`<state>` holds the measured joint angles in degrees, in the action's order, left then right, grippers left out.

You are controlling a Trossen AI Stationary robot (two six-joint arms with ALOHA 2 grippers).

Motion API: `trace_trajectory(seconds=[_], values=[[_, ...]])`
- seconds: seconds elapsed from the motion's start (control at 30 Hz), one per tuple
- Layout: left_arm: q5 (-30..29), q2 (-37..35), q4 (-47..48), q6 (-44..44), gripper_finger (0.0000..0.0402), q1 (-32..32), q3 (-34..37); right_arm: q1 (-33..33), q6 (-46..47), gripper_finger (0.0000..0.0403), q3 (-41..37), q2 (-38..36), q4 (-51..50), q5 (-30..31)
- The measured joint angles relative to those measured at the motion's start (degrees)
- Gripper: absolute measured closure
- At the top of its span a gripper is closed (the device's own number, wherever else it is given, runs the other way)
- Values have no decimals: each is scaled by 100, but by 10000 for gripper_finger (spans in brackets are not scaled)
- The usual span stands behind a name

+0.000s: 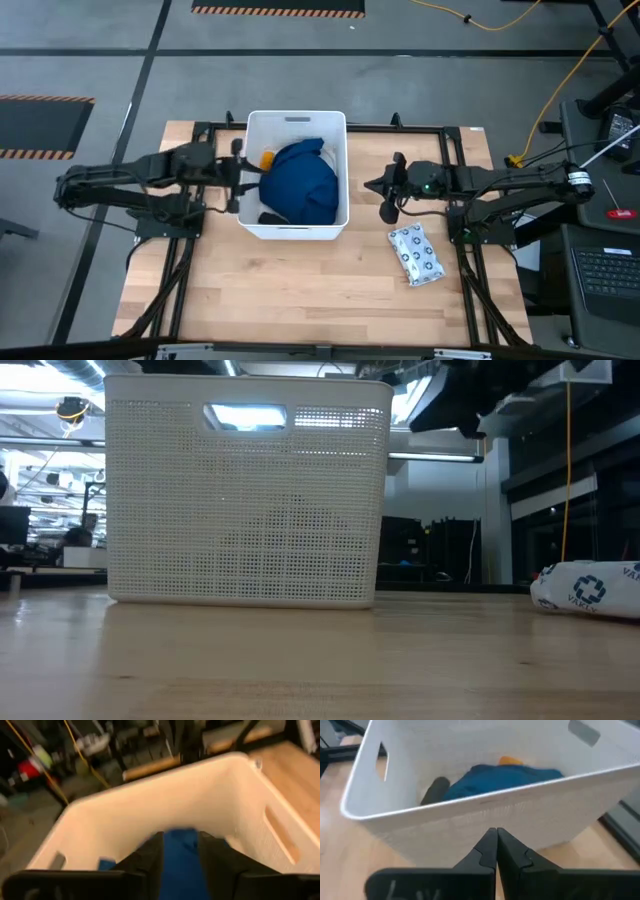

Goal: Pick & place medical supplies in basket/bin
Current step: Put the white bag into the white bin

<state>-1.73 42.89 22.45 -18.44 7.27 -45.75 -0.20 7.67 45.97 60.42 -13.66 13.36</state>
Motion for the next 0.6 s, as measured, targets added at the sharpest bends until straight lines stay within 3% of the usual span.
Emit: trace_trajectory(seconds=[0.2, 0.37, 0.6], values=[[340, -936, -1198, -379, 350, -5, 931, 429, 841, 399, 566, 27, -1563, 688], [300, -1856, -1548, -448, 394, -2, 1370, 965, 1465, 399, 617, 68, -1856, 1041], [391, -2669, -1510, 317, 400, -4, 1766, 1495, 2156, 401, 617, 463, -2128, 1235]])
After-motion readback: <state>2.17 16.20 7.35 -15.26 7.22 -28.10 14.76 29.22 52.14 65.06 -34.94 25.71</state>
